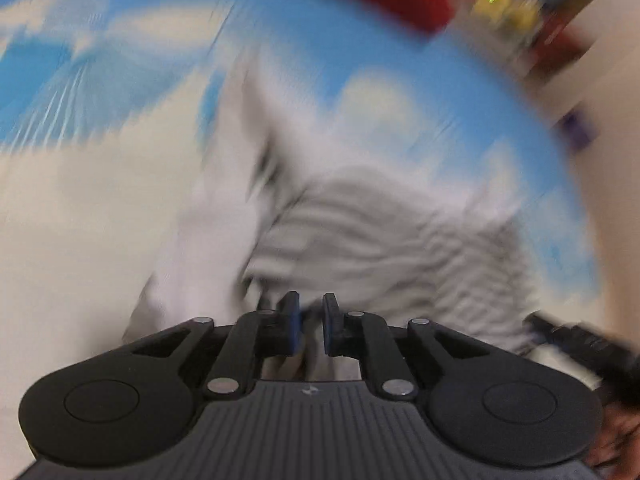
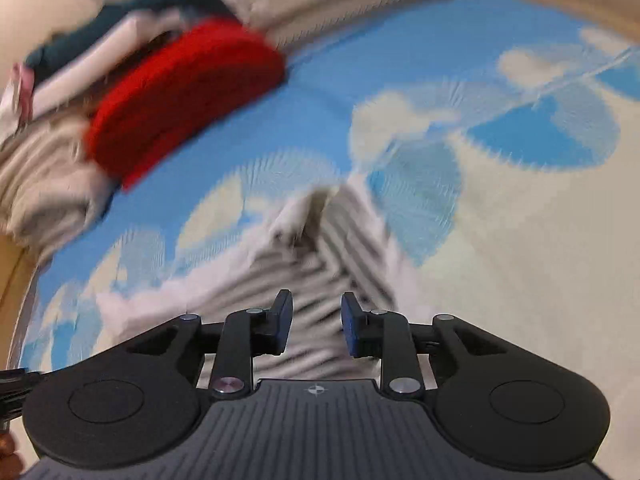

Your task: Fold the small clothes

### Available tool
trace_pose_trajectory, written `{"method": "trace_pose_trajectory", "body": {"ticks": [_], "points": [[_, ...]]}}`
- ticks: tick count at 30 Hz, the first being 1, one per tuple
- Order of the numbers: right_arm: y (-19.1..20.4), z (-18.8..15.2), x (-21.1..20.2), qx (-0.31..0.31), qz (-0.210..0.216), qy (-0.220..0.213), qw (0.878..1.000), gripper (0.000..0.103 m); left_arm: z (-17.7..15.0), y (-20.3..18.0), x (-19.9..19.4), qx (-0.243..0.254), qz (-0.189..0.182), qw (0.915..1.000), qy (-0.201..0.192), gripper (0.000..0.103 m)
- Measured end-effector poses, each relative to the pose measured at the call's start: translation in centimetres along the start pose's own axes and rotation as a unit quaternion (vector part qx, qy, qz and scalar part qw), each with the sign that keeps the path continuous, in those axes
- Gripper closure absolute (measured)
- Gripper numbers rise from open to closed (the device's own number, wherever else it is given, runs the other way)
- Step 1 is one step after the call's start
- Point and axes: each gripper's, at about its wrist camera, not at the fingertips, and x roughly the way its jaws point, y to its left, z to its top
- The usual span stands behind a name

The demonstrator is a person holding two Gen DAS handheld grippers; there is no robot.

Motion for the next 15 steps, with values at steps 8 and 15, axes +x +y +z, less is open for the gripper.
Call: {"method": "trace_pose_trajectory", "body": {"ticks": [8,15], "points": [[-0.6,-0.4,-1.3,-0.015,-0.059,0.034,0.998,0.076,-1.9,-1.2,-6.5,0.036,0.015,0.9976,-0.058,0.087],[-0.7,-1.4,-12.5,-0.041,-0.021,-0.029,0.999,0.062,-9.8,0.1,-15.9,0.07,0.022,0.9932,-0.09,0.055]]}}
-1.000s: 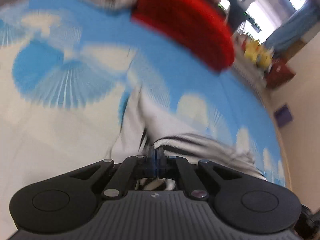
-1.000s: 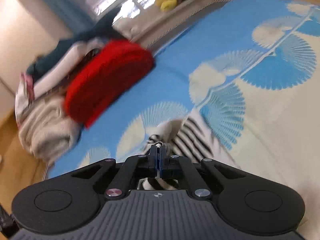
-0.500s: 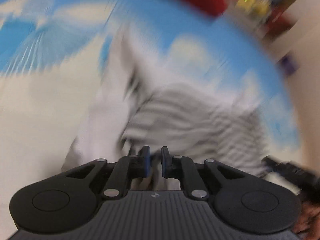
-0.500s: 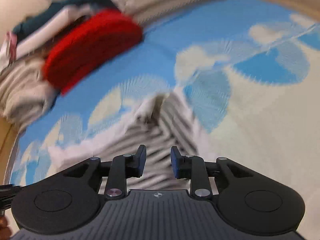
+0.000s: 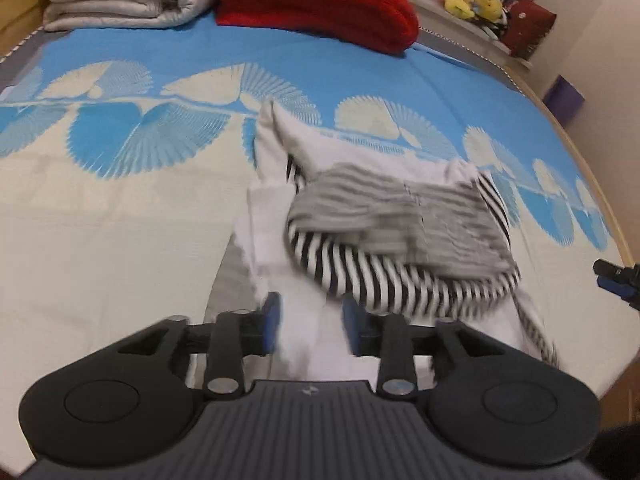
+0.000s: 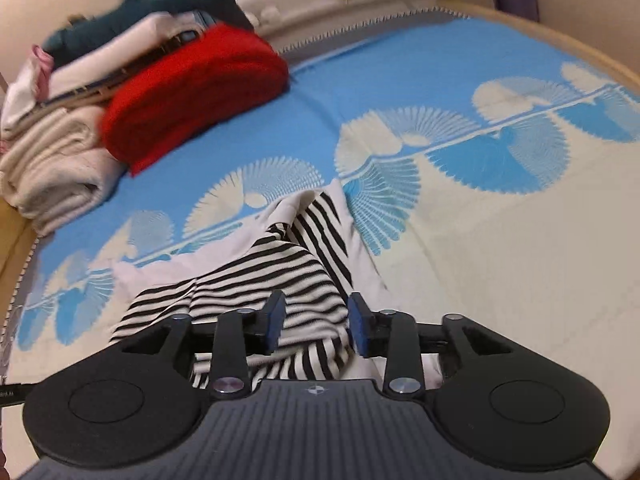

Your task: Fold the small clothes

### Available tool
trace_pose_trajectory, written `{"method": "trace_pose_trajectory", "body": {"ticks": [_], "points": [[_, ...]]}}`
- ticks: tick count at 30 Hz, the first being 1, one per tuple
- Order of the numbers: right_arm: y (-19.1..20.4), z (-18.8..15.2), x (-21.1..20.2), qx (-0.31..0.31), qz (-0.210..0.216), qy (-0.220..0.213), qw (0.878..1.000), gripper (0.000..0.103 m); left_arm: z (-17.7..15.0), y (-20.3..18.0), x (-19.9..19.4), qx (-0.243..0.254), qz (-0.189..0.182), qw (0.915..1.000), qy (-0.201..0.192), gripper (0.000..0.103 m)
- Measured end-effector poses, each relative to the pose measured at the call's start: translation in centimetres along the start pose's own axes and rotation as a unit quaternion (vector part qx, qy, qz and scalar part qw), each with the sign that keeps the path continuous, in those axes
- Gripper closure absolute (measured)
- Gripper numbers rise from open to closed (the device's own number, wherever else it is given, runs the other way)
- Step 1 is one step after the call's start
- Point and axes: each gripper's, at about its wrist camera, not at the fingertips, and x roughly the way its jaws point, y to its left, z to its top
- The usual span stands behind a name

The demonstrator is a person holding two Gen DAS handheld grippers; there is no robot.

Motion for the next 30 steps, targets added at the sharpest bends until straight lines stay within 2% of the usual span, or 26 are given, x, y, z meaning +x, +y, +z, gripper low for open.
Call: {"method": "trace_pose_trajectory", "body": {"ticks": [1,2,4,7,8,11,14,17,18,19,20,21,22,24,26,27,28,30], "points": [[-0.4,-0.7,-1.1,-0.002,-0.002,-0.002,1.0,0.058,-1.8,0.4,-1.0,-0.007,0.002,1.0,-0.001,0.045],[-0.9,-1.6,-2.3,-0.003,-0.006,0.0,1.0,0.055,-3.7,0.6,-1.6,-0.012,0.006,0.9999,0.001,0.039],[-2.1,-4.0,-4.2,0.001,-0.018,0.01,1.0,0.055,-7.2,1.0,-1.4,-0.025,0.024,0.9993,0.012,0.02],[-4.6,-8.2,-4.1,0.03,-0.053,0.042,0.997,0.045,-11.5,2.1,0.4,-0.056,0.047,0.9963,0.046,0.018],[-5.5,-9.4,-3.9,0.041,-0.063,0.06,0.995,0.045,-12.2,2.4,0.9,-0.068,0.053,0.9946,0.058,0.018],[-6.8,-12.7,-2.5,0.045,-0.092,0.117,0.988,0.045,-12.8,3.6,2.4,-0.109,0.035,0.9891,0.094,0.018],[-7.4,-14.2,-0.7,0.056,-0.091,0.161,0.981,0.045,-13.5,3.7,3.6,-0.095,0.063,0.9868,0.115,0.018],[-7.6,-15.2,0.1,0.051,-0.101,0.18,0.977,0.045,-14.4,3.9,3.4,-0.092,0.085,0.9864,0.107,0.035],[-7.6,-15.5,0.1,0.046,-0.104,0.177,0.978,0.046,-14.5,3.8,3.1,-0.087,0.072,0.9883,0.102,0.069],[-7.5,-15.5,0.0,0.046,-0.104,0.174,0.978,0.051,-14.5,3.7,2.8,-0.089,0.049,0.9896,0.102,0.092],[-7.4,-15.5,-0.2,0.049,-0.099,0.169,0.979,0.076,-14.5,3.6,2.2,-0.094,0.049,0.9899,0.095,0.092],[-7.4,-15.5,-0.4,0.057,-0.082,0.165,0.981,0.089,-14.4,3.5,1.6,-0.093,0.058,0.9907,0.081,0.094],[-7.6,-15.5,-0.8,0.066,-0.072,0.157,0.983,0.095,-14.4,3.3,0.8,-0.089,0.065,0.9918,0.064,0.094],[-7.5,-15.1,-2.2,0.072,-0.074,0.127,0.987,0.097,-14.4,3.3,-0.3,-0.097,0.059,0.9923,0.049,0.094],[-8.0,-15.0,-3.1,0.08,-0.079,0.11,0.988,0.097,-14.7,3.6,-0.2,-0.104,0.05,0.9917,0.058,0.093],[-8.2,-15.2,-3.1,0.085,-0.085,0.113,0.986,0.097,-14.9,4.0,0.2,-0.114,0.049,0.9899,0.069,0.089],[-8.4,-15.5,-2.8,0.087,-0.092,0.12,0.985,0.097,-15.0,4.2,0.7,-0.123,0.047,0.988,0.081,0.078],[-8.6,-16.2,-1.7,0.086,-0.104,0.145,0.98,0.094,-14.9,4.6,1.6,-0.14,0.04,0.9843,0.099,0.07]]}}
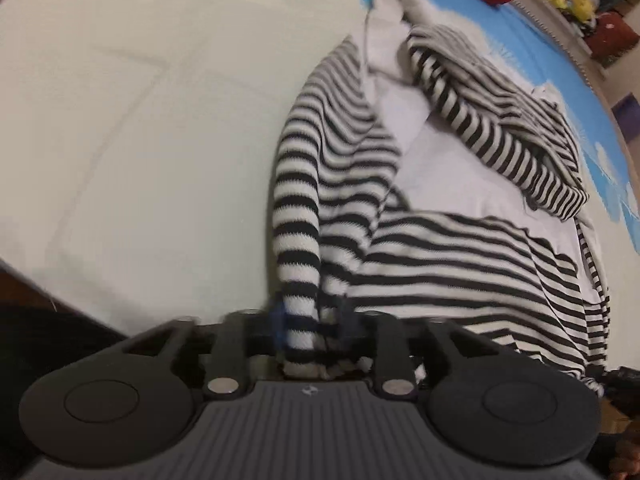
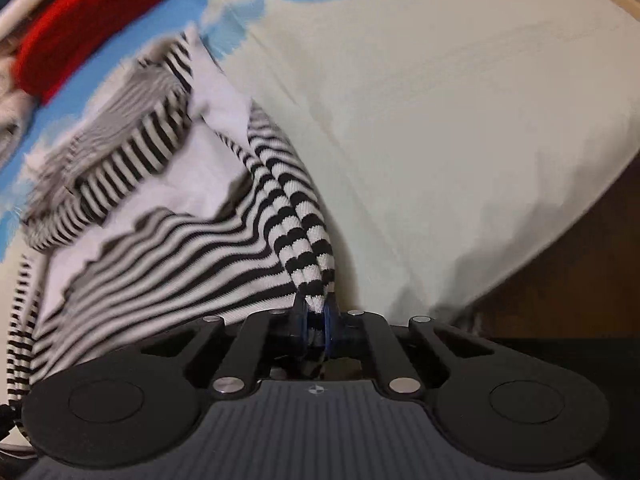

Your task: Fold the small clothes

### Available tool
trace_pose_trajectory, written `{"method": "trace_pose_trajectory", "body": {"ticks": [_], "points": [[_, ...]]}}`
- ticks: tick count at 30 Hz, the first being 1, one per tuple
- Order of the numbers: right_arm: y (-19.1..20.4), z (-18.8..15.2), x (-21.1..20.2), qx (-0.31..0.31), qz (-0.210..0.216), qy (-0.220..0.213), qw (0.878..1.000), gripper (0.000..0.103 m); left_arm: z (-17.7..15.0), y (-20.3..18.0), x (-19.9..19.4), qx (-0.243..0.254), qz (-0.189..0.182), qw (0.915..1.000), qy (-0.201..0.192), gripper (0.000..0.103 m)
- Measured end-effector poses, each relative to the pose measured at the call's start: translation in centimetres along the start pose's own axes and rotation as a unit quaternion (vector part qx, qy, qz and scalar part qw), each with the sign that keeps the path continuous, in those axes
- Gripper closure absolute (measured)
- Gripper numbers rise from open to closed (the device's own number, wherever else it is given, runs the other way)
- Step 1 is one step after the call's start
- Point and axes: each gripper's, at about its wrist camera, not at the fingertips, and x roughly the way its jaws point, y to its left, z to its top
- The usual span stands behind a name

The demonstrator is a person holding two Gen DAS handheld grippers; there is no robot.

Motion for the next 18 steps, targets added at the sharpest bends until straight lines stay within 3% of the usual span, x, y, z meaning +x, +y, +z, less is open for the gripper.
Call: {"method": "trace_pose_trajectory", "body": {"ticks": [2,4,6,8,9,10,11,13,18], "points": [[0.2,0.0,0.9,-0.01,-0.011,0.012,1.0,0.077,0.2,0.3,0.2,-0.012,-0.007,0.9999,0.003,0.062],[0.3,0.1,1.2,-0.008,-0.017,0.01,1.0,0.067,0.4,0.4,0.5,-0.011,-0.002,0.9999,0.005,0.059],[0.4,0.1,1.6,-0.007,-0.019,0.013,1.0,0.065,0.3,0.3,0.9,-0.011,-0.002,0.9999,0.009,0.06],[0.5,0.2,1.9,-0.009,-0.018,0.014,1.0,0.063,0.2,-0.3,1.3,0.005,0.002,1.0,0.006,0.066],[0.7,0.1,2.1,-0.013,-0.018,0.013,1.0,0.063,0.1,-0.4,1.2,0.015,-0.004,0.9999,0.006,0.087],[1.0,0.1,2.1,-0.019,-0.018,0.011,1.0,0.075,0.0,-0.7,1.0,0.019,-0.015,0.9997,0.004,0.093],[1.1,0.0,2.0,-0.025,-0.007,0.008,1.0,0.096,0.1,-1.0,0.7,0.022,-0.011,0.9997,-0.001,0.093],[0.9,0.1,1.1,-0.017,0.015,-0.003,1.0,0.096,0.3,-1.3,-0.7,0.033,-0.016,0.9992,-0.016,0.094],[0.5,1.3,-4.9,-0.011,0.076,-0.066,0.995,0.097,0.2,-1.4,-8.3,0.075,-0.076,0.9922,-0.064,0.095]]}}
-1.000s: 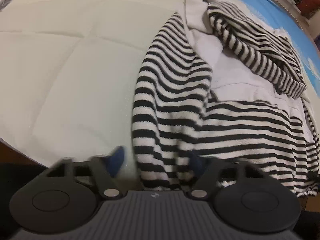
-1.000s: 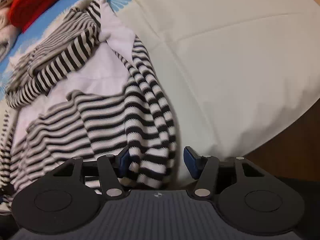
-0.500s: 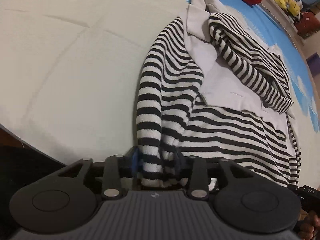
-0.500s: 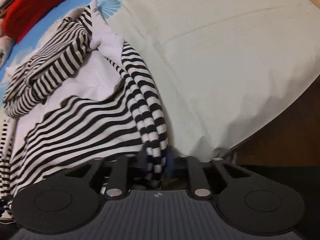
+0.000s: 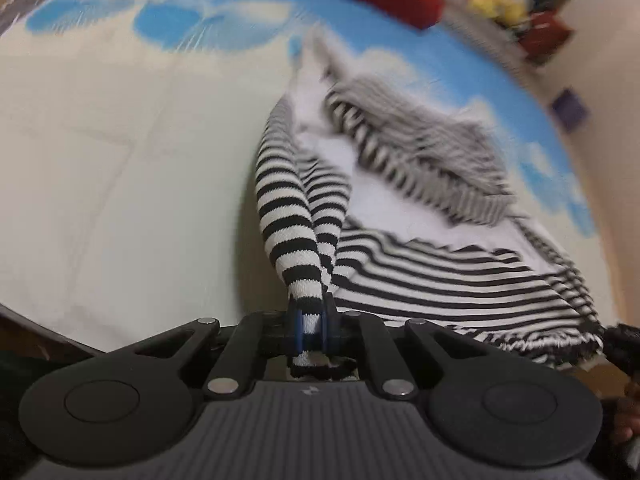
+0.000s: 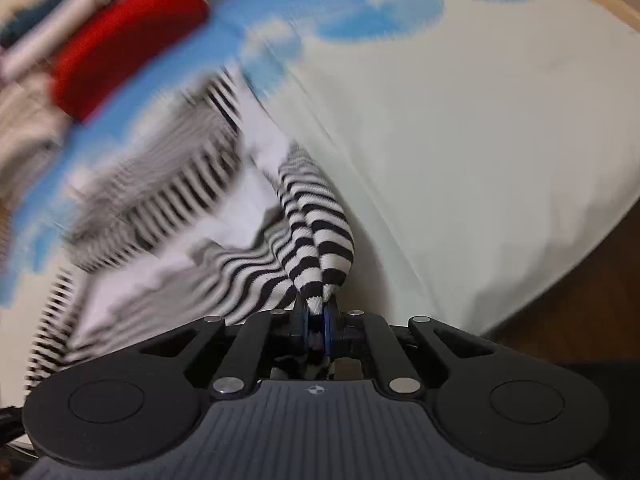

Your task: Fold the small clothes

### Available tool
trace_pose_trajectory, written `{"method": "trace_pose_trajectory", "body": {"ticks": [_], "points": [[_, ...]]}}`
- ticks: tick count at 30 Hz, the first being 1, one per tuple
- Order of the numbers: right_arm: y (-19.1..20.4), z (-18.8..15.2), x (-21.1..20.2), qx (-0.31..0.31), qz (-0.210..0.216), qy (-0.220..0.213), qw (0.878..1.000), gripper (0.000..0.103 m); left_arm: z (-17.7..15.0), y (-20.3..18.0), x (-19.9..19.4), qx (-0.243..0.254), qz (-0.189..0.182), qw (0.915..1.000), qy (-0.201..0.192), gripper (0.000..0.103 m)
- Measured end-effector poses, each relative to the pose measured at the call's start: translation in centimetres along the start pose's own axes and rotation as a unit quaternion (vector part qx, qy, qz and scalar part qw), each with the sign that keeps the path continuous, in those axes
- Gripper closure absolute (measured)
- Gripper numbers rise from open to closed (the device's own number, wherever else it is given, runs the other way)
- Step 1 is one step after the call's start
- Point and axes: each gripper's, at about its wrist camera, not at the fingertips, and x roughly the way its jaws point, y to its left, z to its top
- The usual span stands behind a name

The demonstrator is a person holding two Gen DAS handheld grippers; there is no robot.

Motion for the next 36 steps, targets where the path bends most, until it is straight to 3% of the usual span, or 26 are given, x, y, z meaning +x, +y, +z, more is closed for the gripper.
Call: {"method": "trace_pose_trajectory", "body": {"ticks": [6,10,14,16,18,19,20,22,24,27,29,30,32,34,36], "points": [[0.1,-0.4,-9.7,-0.031,0.056,-0.037,0.997,0.097,-0.4,0.6,-7.6,0.02,-0.065,0.9977,0.002,0.094],[0.8,0.9,-12.0,-0.041,0.079,-0.041,0.995,0.097,3.2,1.1,-6.7,-0.011,-0.1,0.9949,0.003,0.094],[2.4,6.9,-7.1,-0.03,0.084,-0.048,0.995,0.097,11.4,1.2,0.3,-0.051,-0.112,0.9924,-0.006,0.091],[3.7,10.1,-3.0,-0.011,0.089,-0.042,0.995,0.094,15.6,2.4,5.3,-0.114,-0.111,0.9872,-0.004,0.079],[5.6,13.4,1.9,-0.005,0.083,-0.055,0.995,0.084,18.7,3.8,8.9,-0.159,-0.113,0.9806,-0.014,0.066],[5.9,14.9,4.0,0.001,0.071,-0.064,0.995,0.074,19.7,4.2,9.8,-0.168,-0.11,0.9794,-0.02,0.064],[5.9,16.2,5.9,0.014,0.048,-0.073,0.996,0.07,20.3,4.5,10.2,-0.163,-0.112,0.9798,-0.031,0.064],[5.1,17.3,7.9,0.044,0.029,-0.086,0.995,0.068,20.5,3.6,10.6,-0.105,-0.109,0.9876,-0.039,0.038],[4.4,16.9,9.2,0.033,0.052,-0.084,0.995,0.065,20.1,1.8,10.9,-0.025,-0.085,0.9956,-0.032,0.029],[5.9,15.9,10.8,-0.066,0.087,-0.03,0.994,0.056,18.9,-0.5,12.1,0.098,-0.064,0.9922,-0.044,0.018],[7.8,14.7,11.2,-0.165,0.084,-0.038,0.982,0.039,17.8,-1.2,13.6,0.146,-0.011,0.988,-0.048,0.018],[8.3,14.0,11.8,-0.206,0.067,-0.047,0.975,0.037,17.4,-1.4,14.7,0.16,0.011,0.9859,-0.047,0.018],[9.2,13.0,13.7,-0.264,0.024,-0.031,0.964,0.038,17.4,-1.3,16.4,0.162,0.013,0.9856,-0.047,0.018],[10.2,12.2,14.9,-0.307,0.017,-0.03,0.951,0.038,17.8,-1.6,17.5,0.163,0.016,0.9854,-0.045,0.02],[11.0,11.7,15.5,-0.331,0.015,-0.038,0.943,0.045,18.1,-2.0,18.1,0.178,0.02,0.9817,-0.065,0.025]]}}
